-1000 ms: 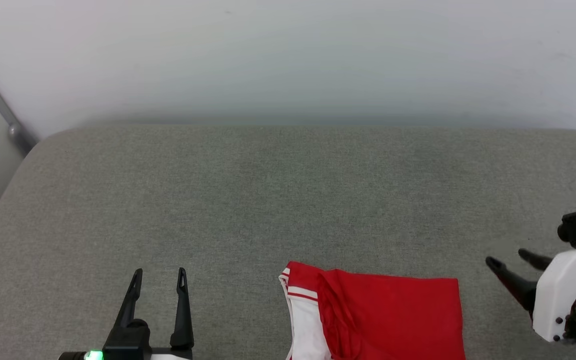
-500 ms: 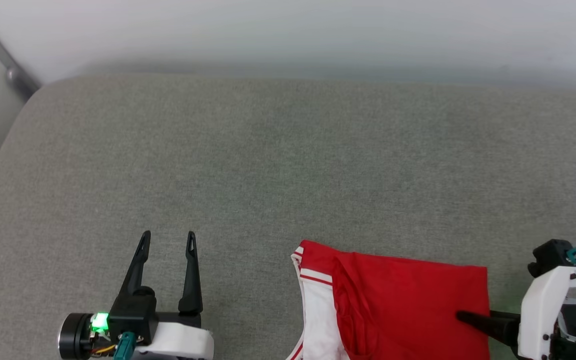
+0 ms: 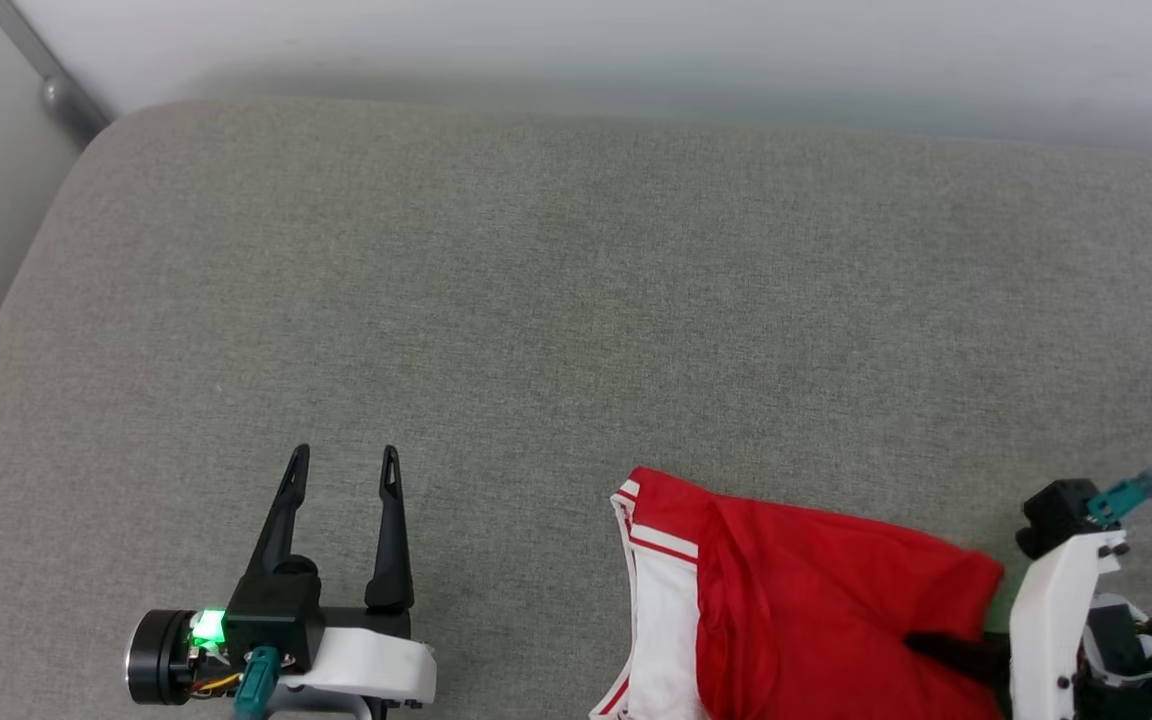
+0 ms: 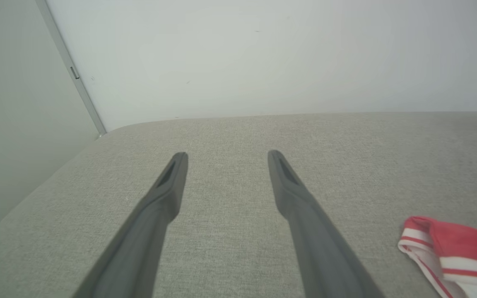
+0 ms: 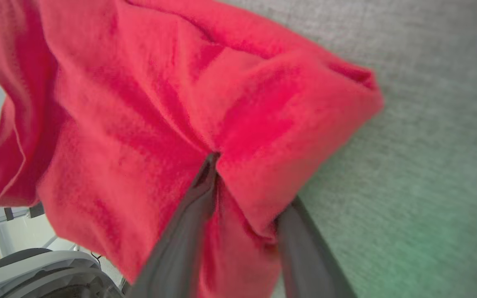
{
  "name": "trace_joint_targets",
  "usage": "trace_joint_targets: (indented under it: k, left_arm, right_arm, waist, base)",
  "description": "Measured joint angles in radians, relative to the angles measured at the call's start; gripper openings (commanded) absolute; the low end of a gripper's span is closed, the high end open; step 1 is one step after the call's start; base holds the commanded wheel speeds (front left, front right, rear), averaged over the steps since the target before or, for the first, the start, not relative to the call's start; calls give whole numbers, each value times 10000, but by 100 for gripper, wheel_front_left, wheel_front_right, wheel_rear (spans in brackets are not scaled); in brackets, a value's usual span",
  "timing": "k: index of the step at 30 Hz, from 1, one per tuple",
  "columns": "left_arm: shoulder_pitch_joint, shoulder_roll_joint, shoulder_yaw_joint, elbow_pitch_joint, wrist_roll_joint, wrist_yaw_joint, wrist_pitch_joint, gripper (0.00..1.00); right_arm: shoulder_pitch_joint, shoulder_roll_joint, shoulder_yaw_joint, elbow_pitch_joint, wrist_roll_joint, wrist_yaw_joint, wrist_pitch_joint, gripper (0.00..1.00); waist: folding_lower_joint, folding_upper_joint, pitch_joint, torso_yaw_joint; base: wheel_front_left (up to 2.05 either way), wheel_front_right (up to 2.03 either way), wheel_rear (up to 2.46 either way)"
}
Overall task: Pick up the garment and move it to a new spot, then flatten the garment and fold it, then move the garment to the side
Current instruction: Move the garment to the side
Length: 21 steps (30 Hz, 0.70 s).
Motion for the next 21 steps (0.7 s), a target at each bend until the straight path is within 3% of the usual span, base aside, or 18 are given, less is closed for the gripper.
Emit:
trace_joint_targets:
  k: [9,21]
  left_arm:
    - [516,-21,244,31,-157,144,0,100]
    - [720,-46,652,-462,-234,291,0,100]
  right_arm:
    - [-384,-625,928,-665,165,-4,-970,0]
    - [-2610,-2729,1616,-1893,-706,-4,-558,0]
  waist:
    - [0,0,-724,-407]
    - [0,0,-979,-2413]
  base:
    - [0,0,0]
    - [0,0,0]
